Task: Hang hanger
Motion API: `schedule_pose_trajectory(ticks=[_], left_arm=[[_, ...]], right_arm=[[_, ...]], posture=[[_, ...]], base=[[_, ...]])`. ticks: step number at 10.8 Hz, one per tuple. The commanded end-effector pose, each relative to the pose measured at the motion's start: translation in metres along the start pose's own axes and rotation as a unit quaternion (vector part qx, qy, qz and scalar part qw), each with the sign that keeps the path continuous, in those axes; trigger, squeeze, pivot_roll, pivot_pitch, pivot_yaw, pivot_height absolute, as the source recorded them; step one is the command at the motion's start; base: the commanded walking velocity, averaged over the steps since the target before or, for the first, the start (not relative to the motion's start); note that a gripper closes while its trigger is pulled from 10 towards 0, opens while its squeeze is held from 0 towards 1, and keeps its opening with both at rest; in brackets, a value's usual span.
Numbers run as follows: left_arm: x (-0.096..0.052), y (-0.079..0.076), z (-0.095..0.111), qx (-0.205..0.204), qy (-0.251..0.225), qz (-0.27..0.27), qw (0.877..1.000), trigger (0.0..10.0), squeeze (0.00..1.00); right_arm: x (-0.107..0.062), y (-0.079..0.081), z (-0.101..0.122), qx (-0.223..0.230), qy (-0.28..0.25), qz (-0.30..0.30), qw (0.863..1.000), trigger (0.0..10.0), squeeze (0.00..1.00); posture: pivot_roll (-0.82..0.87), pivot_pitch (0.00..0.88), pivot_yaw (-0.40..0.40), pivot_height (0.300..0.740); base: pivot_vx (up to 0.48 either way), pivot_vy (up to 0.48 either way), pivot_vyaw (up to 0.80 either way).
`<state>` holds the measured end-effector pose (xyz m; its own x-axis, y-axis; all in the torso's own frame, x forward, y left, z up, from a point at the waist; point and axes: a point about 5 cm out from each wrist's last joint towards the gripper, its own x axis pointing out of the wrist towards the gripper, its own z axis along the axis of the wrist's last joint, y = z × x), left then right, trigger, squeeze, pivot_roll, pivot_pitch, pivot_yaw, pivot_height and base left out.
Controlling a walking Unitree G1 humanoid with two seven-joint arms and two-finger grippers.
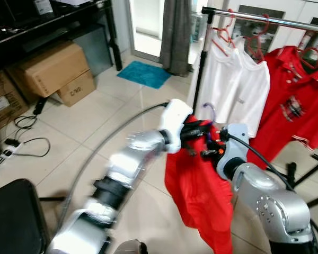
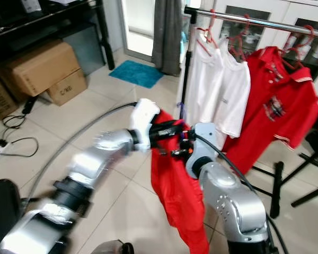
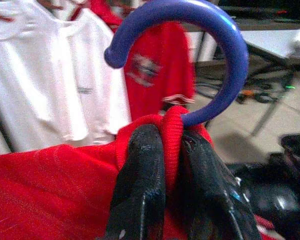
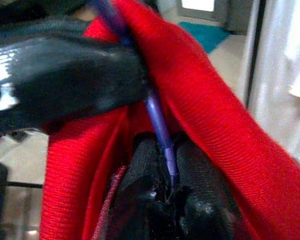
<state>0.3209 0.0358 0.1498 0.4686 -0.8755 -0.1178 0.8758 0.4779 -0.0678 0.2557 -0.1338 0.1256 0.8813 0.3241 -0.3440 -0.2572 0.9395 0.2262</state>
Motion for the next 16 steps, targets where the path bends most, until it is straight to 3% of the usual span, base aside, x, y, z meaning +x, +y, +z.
schedule_pose_trajectory(ticks=[1,4,6,7,8,10,12,13,14,15,16], left_arm=[[-0.052,0.048,0.004,-0.022,-0.023,0.109,0.993,0.0,0.0],[-0.069,0.043,0.013,-0.08,-0.073,0.019,0.994,0.0,0.0],[-0.079,0.031,0.012,-0.106,-0.06,-0.066,0.99,0.0,0.0],[-0.085,0.033,0.009,-0.109,-0.049,-0.072,0.99,0.0,0.0],[-0.086,0.04,0.008,-0.094,-0.041,-0.035,0.994,0.0,0.0],[-0.07,0.049,0.005,0.008,-0.008,0.084,0.996,0.0,0.0],[-0.049,0.036,0.005,0.035,-0.03,0.116,0.992,0.0,0.0],[-0.039,0.026,0.005,0.027,-0.041,0.115,0.992,2.8,0.0],[-0.03,0.019,0.001,0.025,-0.04,0.128,0.991,10.0,0.0],[-0.03,0.017,0.0,0.048,-0.034,0.129,0.99,10.0,0.96],[-0.032,0.018,0.0,0.062,-0.041,0.144,0.987,10.0,1.0]], right_arm=[[-0.017,-0.045,0.001,0.006,-0.011,-0.113,0.993,0.0,0.0],[-0.014,-0.039,0.005,0.005,-0.02,-0.096,0.995,0.0,0.0],[-0.014,-0.038,0.005,0.003,-0.021,-0.093,0.995,0.0,0.0],[-0.014,-0.038,0.006,0.0,-0.021,-0.092,0.996,0.0,0.0],[-0.014,-0.038,0.006,-0.003,-0.022,-0.092,0.996,0.0,0.0],[-0.013,-0.036,0.007,-0.007,-0.024,-0.09,0.996,0.0,0.0],[-0.011,-0.036,0.009,-0.008,-0.03,-0.092,0.995,0.0,0.0],[-0.011,-0.036,0.01,-0.007,-0.032,-0.093,0.995,0.0,0.0],[-0.01,-0.035,0.01,-0.008,-0.034,-0.093,0.995,0.0,0.0],[-0.01,-0.034,0.01,-0.008,-0.035,-0.093,0.995,0.0,0.0],[-0.009,-0.033,0.01,-0.008,-0.036,-0.091,0.995,0.0,0.0]], posture=[[0.04,0.024,0.052,0.74],[0.04,0.023,0.048,0.74],[0.04,0.022,0.047,0.74],[0.04,0.021,0.049,0.74],[0.04,0.018,0.05,0.74],[0.04,0.009,0.048,0.74],[0.05,0.004,0.048,0.74],[0.04,0.001,0.049,0.74],[0.04,0.0,0.052,0.74],[0.04,0.0,0.052,0.74],[0.04,0.0,0.05,0.74]], base=[[0.0,0.0,0.0],[0.0,0.0,0.0],[0.0,0.0,0.0],[0.0,0.0,0.0],[0.0,0.0,0.0],[0.0,0.0,0.0],[0.0,0.0,0.0],[0.0,0.0,0.0],[0.0,0.0,0.0],[0.0,0.0,0.0],[0.0,0.0,0.0]])
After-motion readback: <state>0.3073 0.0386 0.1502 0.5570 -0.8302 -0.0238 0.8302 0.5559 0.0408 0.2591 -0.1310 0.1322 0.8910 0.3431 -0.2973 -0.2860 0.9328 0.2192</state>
